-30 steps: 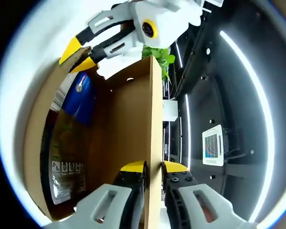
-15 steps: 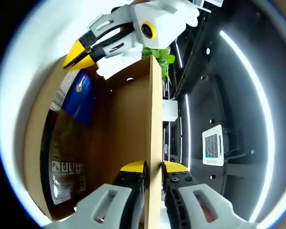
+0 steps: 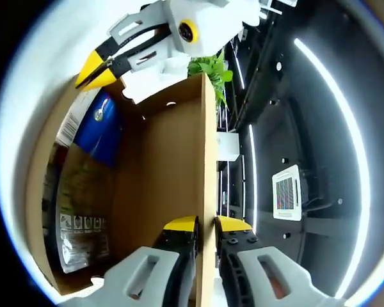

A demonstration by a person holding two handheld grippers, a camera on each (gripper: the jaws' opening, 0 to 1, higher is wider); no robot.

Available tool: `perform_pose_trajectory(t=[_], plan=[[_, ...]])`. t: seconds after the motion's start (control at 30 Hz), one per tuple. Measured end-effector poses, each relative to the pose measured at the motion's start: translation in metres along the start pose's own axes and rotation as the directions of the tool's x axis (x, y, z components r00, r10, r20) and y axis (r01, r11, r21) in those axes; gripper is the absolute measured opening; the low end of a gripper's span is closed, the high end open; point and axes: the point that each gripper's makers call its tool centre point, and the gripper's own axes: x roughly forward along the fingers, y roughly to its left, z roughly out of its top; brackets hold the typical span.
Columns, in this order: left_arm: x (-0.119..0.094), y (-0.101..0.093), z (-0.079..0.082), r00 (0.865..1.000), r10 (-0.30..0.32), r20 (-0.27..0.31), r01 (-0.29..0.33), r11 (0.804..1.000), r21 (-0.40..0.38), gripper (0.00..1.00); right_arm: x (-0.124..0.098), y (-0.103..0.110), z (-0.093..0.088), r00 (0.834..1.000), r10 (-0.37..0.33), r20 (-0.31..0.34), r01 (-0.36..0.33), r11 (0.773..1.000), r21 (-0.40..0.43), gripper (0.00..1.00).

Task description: Operate the shoe box by opening the lid, removing the specified soft item, and placing it in the target area until the item is outside and the box remains undamaged.

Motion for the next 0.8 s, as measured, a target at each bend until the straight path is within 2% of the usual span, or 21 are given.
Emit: perform_pose_trajectory(t=[0.3,0.8], plan=[[0.0,0.0,0.0,1.0,-0.01,0.014,0.011,1.0,-0.021,0.03,0.014,-0.009,-0.004,1.0,0.021,-0.004,-0.021,1.0,-0.003,0.06],[0.0,0.0,-0.001,1.0,0.007,-0.014,-0.007,1.0,-0.002,0.03,0.04,-0.015,-0.015,0.996,0.093,0.016,-0.094,0.994,0.065,0.04]])
